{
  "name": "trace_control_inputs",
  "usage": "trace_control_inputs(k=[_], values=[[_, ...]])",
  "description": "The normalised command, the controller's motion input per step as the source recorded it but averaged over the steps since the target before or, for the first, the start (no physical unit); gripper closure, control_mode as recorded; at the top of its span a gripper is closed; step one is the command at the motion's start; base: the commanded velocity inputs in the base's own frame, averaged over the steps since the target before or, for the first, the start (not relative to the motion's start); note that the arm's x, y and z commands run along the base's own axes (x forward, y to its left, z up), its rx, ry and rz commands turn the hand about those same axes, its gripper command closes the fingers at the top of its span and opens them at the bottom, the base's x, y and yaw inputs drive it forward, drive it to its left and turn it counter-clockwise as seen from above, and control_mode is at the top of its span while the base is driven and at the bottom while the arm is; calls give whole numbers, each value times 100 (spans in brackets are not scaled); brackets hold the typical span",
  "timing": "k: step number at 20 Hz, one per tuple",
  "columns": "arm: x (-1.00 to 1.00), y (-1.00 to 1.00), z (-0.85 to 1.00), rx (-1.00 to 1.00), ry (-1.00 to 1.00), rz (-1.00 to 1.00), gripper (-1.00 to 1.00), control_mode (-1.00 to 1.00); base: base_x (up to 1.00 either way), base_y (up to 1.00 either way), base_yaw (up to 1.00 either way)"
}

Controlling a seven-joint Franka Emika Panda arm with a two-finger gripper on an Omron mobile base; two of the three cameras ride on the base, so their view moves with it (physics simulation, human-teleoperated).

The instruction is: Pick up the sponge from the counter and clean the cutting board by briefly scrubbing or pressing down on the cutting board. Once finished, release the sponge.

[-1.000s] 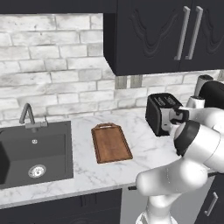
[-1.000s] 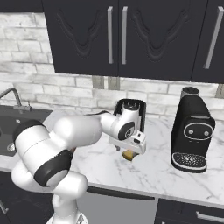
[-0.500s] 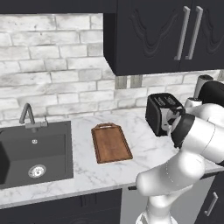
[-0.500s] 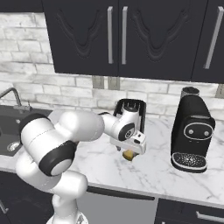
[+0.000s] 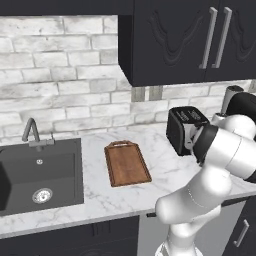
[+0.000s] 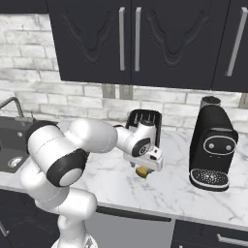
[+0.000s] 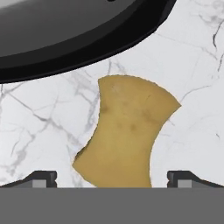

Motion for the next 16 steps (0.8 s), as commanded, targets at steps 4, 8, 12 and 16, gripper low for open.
trace_control_inputs(k=[4, 8, 12, 16], values=[[0, -5, -11, 2, -1, 0, -100, -100, 0, 0, 0], [0, -2, -12, 1, 0, 0, -100, -100, 0, 0, 0], [0, 0, -15, 0, 0, 0, -100, -100, 0, 0, 0], [1, 0, -11, 0, 0, 0, 100, -100, 0, 0, 0]])
